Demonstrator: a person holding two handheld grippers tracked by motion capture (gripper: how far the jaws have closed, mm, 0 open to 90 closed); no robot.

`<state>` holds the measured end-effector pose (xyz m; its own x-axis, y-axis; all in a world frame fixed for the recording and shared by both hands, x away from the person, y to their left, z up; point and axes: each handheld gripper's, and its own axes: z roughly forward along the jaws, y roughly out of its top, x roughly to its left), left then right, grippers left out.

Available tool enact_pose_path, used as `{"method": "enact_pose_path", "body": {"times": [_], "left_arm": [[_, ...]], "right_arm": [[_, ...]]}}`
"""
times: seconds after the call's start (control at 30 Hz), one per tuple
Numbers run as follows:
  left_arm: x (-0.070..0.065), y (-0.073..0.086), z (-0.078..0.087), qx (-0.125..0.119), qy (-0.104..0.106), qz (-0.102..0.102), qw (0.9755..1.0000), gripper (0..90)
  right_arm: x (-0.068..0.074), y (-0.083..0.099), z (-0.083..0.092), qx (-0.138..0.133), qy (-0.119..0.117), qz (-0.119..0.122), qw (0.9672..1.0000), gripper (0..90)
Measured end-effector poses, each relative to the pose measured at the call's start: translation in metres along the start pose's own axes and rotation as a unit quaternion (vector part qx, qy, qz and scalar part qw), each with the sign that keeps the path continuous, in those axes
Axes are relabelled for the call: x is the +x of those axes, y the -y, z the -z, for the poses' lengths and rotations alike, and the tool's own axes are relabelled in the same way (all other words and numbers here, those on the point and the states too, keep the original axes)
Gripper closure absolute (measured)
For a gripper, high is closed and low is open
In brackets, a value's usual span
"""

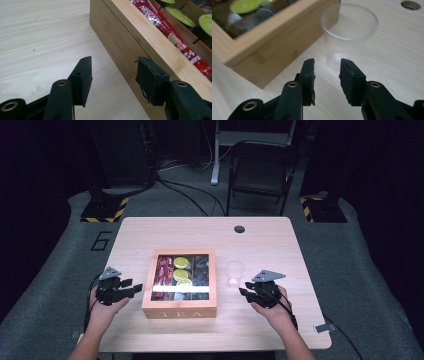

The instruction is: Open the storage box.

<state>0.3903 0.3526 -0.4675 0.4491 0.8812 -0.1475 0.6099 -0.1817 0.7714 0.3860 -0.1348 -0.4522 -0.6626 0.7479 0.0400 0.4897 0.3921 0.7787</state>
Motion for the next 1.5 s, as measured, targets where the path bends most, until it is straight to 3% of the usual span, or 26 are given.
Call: {"method": "enact_pose_path", "body": {"times": [0.13, 0.27, 0.43, 0.57, 0.73, 0.9, 1.17, 1.2, 1.5], "left_arm": [[-0.003, -0.002, 0.003, -0.008, 0.003, 0.005, 1.0000, 46.1], [-0.005, -0.003, 0.003, -0.004, 0.009, -0.007, 0.9999, 45.5], [-0.007, -0.003, 0.002, -0.004, 0.009, -0.018, 0.9998, 45.5], [-0.006, -0.002, 0.001, -0.005, 0.010, -0.022, 0.9997, 45.5], [-0.006, -0.001, -0.001, -0.012, 0.006, -0.028, 0.9995, 45.5], [-0.007, -0.001, 0.000, -0.008, 0.001, -0.040, 0.9992, 45.9], [-0.004, 0.000, 0.001, -0.010, -0.001, -0.032, 0.9994, 46.1], [-0.003, 0.000, 0.000, -0.019, -0.004, -0.031, 0.9993, 46.0], [-0.002, 0.001, 0.000, -0.011, -0.002, -0.030, 0.9995, 46.1]], "right_arm": [[0.007, -0.012, 0.009, -0.006, -0.022, 0.007, 0.9997, 66.3], [0.021, -0.020, 0.014, -0.010, -0.048, 0.010, 0.9988, 67.5], [0.035, -0.019, 0.010, -0.011, -0.072, 0.012, 0.9973, 70.3], [0.048, -0.016, 0.005, -0.002, -0.089, 0.041, 0.9952, 73.8], [0.062, -0.010, 0.001, 0.001, -0.100, 0.054, 0.9935, 77.5], [0.067, -0.006, -0.001, 0.001, -0.101, 0.068, 0.9926, 79.0], [0.067, -0.004, -0.003, 0.004, -0.113, 0.073, 0.9909, 80.3], [0.068, -0.003, -0.004, 0.006, -0.117, 0.071, 0.9906, 80.6], [0.069, -0.002, -0.006, 0.010, -0.128, 0.083, 0.9883, 82.7]]}}
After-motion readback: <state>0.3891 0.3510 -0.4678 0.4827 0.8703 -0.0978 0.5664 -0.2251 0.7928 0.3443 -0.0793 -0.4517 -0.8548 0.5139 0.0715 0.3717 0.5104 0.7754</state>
